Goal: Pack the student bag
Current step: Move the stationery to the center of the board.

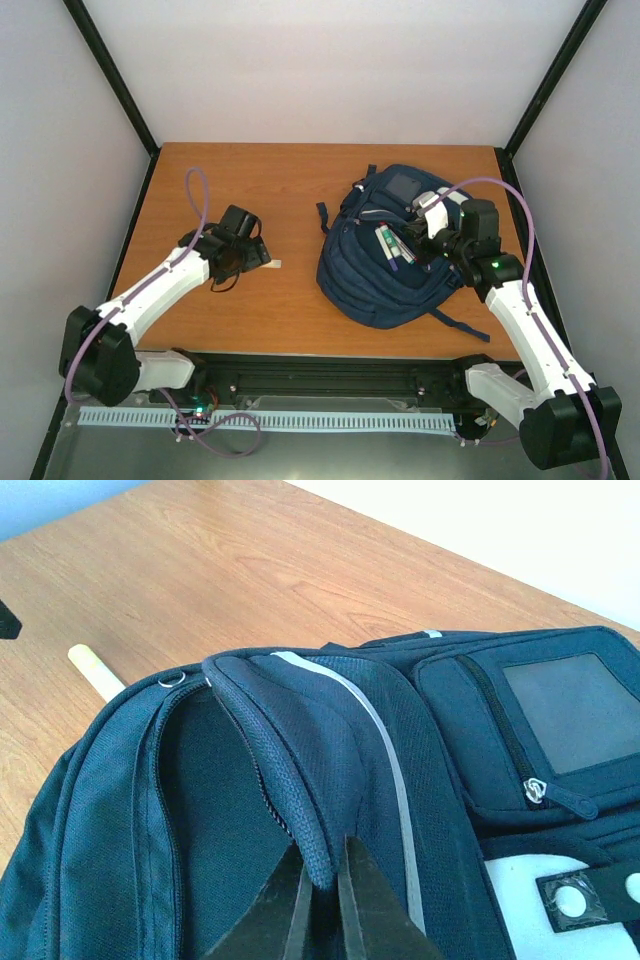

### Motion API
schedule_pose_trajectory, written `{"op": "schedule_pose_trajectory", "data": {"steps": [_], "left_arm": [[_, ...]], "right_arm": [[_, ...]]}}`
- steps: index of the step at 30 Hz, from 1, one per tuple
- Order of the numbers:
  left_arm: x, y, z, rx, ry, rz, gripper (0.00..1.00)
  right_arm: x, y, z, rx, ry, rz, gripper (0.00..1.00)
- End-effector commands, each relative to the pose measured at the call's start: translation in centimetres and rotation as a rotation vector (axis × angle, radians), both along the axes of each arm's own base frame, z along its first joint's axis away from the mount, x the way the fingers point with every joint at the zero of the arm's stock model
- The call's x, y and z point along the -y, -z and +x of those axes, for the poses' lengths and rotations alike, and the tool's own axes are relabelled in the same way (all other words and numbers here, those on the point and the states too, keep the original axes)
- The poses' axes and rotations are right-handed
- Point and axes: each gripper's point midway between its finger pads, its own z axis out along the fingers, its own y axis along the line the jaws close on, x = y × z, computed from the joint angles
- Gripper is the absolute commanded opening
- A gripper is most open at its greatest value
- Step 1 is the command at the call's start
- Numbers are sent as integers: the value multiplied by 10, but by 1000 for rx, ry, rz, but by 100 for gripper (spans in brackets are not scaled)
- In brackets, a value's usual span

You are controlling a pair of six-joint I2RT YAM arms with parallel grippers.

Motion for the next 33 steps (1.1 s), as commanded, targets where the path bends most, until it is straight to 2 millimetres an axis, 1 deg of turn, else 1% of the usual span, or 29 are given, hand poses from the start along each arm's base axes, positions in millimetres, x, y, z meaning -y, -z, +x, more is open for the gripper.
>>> {"op": "schedule_pose_trajectory", "data": {"steps": [1, 2, 4, 8, 11, 18, 20, 22, 25, 31, 33], "left_arm": [[-6, -5, 18, -9, -213, -53, 97], [-9, -2, 18, -35, -254, -51, 97], [-3, 7, 23, -83, -271, -88, 97], [10, 24, 30, -141, -322, -209, 91], [12, 34, 37, -161, -364, -229, 88], [15, 56, 54, -204, -419, -197, 81], [12, 61, 60, -199, -429, -169, 79], [6, 64, 62, -195, -443, -131, 77], [1, 68, 64, -195, -452, -106, 77], [2, 86, 67, -268, -446, -121, 75], [3, 92, 68, -283, -446, -128, 72]], "right_arm": [[5, -30, 9, 142, 10, 13, 3], [6, -30, 9, 145, 13, 12, 3], [9, -32, 9, 151, 20, 13, 3], [10, -32, 9, 149, 21, 16, 3], [10, -30, 9, 148, 18, 13, 3], [11, -30, 10, 146, 18, 12, 3], [11, -30, 10, 145, 17, 13, 3], [11, -30, 9, 144, 15, 14, 3], [12, -29, 10, 144, 14, 12, 3], [11, -25, 11, 130, 7, 10, 3], [10, -25, 11, 129, 5, 10, 3]]}}
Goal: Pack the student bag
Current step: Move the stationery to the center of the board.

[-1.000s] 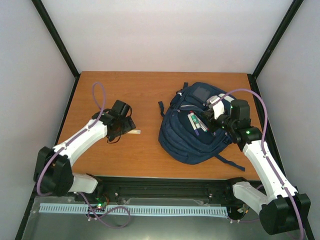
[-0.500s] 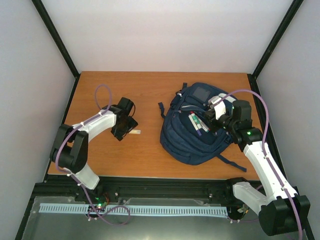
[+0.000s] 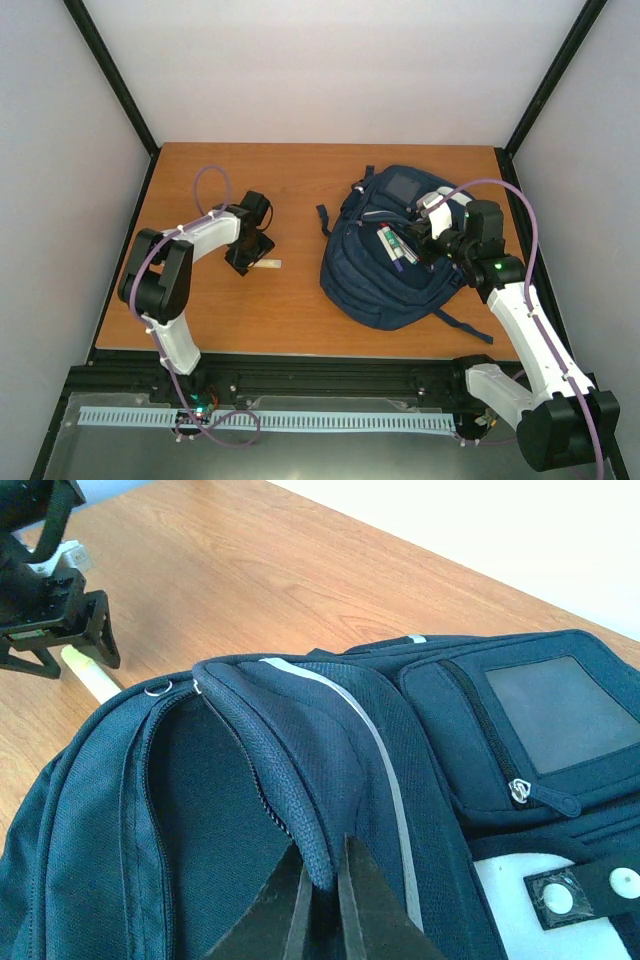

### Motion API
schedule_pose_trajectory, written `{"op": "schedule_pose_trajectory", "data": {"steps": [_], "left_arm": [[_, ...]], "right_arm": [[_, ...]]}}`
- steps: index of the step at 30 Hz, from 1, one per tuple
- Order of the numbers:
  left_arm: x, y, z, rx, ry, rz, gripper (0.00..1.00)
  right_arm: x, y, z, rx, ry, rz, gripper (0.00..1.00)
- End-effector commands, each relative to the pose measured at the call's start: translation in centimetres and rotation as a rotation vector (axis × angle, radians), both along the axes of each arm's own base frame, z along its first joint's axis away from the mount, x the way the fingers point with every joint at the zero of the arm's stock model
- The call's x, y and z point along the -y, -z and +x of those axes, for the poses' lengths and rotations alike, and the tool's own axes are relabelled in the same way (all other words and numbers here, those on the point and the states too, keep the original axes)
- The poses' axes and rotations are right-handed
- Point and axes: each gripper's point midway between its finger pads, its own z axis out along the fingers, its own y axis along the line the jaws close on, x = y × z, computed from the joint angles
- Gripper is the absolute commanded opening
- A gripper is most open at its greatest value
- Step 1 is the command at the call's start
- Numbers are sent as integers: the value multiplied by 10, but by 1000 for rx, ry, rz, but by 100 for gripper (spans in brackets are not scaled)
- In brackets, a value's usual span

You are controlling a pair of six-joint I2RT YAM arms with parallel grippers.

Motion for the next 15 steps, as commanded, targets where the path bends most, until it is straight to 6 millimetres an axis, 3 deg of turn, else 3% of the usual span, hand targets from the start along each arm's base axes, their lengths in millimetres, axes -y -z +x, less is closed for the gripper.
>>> {"op": "schedule_pose_trajectory", "data": {"steps": [1, 8, 15], "left_arm": [[1, 4, 12, -9, -13, -26, 71], [10, 10, 14, -22, 33, -58, 60], [21, 17, 6, -56, 147, -49, 42]], "right_arm": [[2, -23, 11, 109, 0, 11, 3], [3, -22, 11, 108, 0, 8, 3], [2, -20, 12, 102, -3, 5, 3]]}}
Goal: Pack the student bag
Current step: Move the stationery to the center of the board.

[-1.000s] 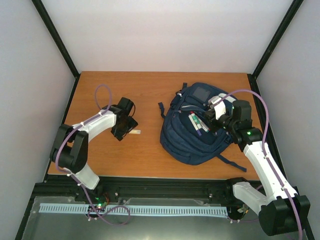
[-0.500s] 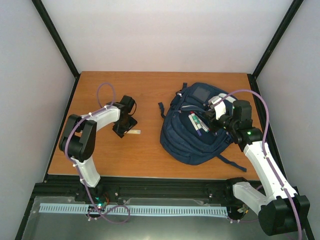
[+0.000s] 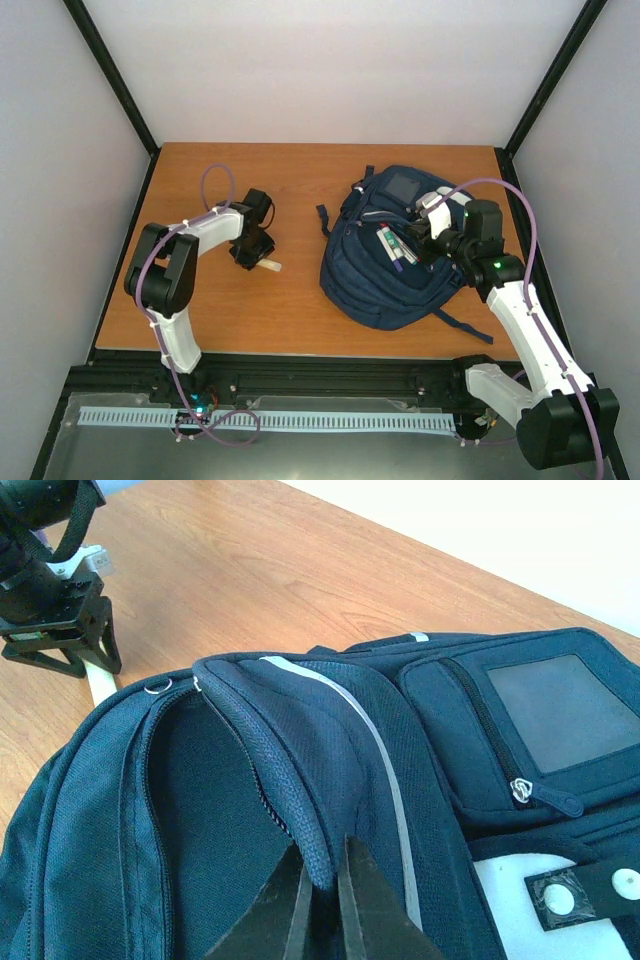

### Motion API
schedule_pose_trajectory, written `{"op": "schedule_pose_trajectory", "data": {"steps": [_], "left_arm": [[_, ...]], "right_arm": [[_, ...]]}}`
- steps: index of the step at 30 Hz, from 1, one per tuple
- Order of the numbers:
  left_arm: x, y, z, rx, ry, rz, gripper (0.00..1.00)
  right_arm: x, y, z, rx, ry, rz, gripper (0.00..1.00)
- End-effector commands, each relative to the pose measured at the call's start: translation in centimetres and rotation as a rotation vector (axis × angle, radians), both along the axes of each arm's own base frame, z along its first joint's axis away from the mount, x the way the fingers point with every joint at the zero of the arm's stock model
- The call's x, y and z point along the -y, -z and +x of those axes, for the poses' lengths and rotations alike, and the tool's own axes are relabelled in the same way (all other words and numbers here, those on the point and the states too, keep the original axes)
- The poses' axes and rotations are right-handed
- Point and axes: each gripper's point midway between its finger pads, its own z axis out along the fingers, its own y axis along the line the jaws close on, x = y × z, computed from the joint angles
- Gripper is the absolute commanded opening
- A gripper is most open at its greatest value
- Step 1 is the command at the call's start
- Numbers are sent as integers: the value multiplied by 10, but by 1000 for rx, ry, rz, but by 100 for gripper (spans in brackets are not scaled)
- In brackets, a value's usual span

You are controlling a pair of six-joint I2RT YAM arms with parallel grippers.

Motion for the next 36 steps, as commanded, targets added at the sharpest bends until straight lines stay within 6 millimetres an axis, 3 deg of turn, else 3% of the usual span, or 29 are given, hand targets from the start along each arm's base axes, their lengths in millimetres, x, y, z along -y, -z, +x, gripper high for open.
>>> {"op": "schedule_pose_trajectory", "data": {"steps": [1, 7, 11, 13, 18, 21, 23, 25, 26, 30, 33, 36], "left_arm": [[13, 5, -2, -8, 103, -3, 41], [32, 0, -23, -11, 295, 45, 36], [46, 2, -53, -48, 457, 48, 31], [46, 6, -72, -80, 519, 48, 29], [42, 15, -115, -155, 660, 16, 7], [36, 10, -128, -172, 693, 13, 7], [34, 3, -132, -164, 714, 7, 16], [35, -5, -132, -156, 746, 7, 57], [33, -9, -130, -156, 756, 23, 67], [26, -19, -110, -118, 760, 119, 76], [33, -21, -98, -91, 789, 118, 81], [43, -24, -84, -50, 833, 112, 79]], "right_arm": [[3, -22, 11, 104, 3, 10, 3], [2, -22, 11, 103, 2, 12, 3], [2, -22, 11, 101, -1, 14, 3], [1, -22, 10, 102, -4, 14, 3], [1, -21, 10, 96, -8, 18, 3], [0, -21, 10, 93, -9, 21, 3], [0, -21, 10, 91, -9, 22, 3], [0, -20, 10, 89, -9, 23, 3], [0, -20, 10, 88, -8, 23, 3], [0, -20, 11, 87, -9, 22, 3], [0, -21, 10, 91, -7, 22, 3], [1, -21, 10, 94, -3, 20, 3]]}}
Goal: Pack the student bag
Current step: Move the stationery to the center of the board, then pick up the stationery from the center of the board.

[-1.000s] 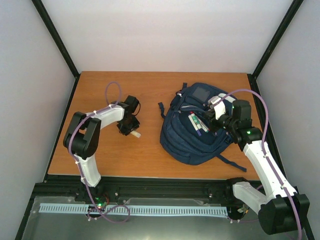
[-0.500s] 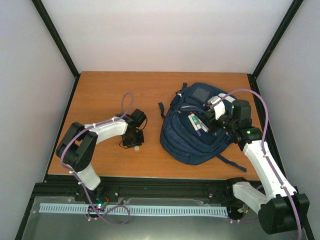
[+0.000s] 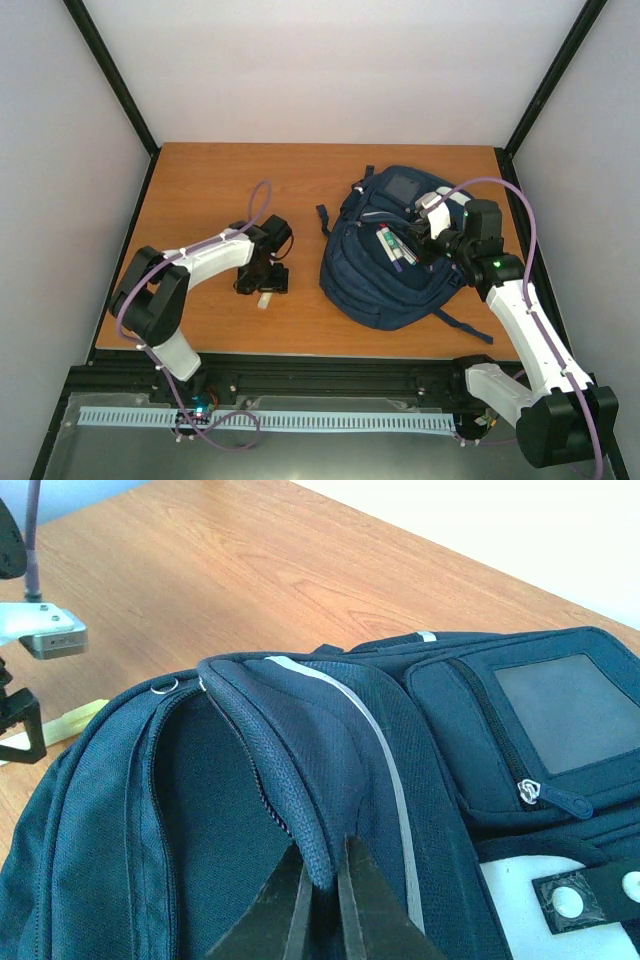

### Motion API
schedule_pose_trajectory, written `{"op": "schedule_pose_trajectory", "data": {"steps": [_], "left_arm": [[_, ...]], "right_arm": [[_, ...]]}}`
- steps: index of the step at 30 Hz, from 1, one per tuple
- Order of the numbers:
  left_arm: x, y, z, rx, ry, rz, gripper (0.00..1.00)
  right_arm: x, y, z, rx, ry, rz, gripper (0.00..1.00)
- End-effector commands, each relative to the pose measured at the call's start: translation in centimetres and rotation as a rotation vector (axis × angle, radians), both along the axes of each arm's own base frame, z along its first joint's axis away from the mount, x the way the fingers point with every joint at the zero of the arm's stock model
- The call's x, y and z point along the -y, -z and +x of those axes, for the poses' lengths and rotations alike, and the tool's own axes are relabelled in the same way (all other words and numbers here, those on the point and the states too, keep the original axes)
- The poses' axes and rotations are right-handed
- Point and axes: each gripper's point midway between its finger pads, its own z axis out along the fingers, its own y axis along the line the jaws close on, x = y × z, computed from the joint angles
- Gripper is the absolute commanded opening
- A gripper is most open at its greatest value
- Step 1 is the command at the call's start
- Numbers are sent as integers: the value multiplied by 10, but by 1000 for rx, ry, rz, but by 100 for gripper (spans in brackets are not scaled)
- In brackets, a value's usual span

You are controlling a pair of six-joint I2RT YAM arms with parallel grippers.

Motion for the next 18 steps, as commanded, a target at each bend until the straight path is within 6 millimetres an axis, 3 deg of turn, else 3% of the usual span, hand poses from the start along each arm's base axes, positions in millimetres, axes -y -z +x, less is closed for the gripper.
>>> {"op": "schedule_pose_trajectory", "data": {"steps": [1, 4, 10, 18], "left_arm": [[12, -13, 26, 69, 99, -7, 78], [20, -17, 36, 82, 133, -17, 73], [22, -10, 49, 60, 153, 30, 50], [9, 9, 43, 1, 132, 115, 40]], "right_arm": [[3, -23, 10, 105, 11, 13, 3], [3, -23, 10, 105, 11, 13, 3], [3, -24, 10, 105, 12, 12, 3], [4, -26, 9, 115, 12, 12, 3]]}}
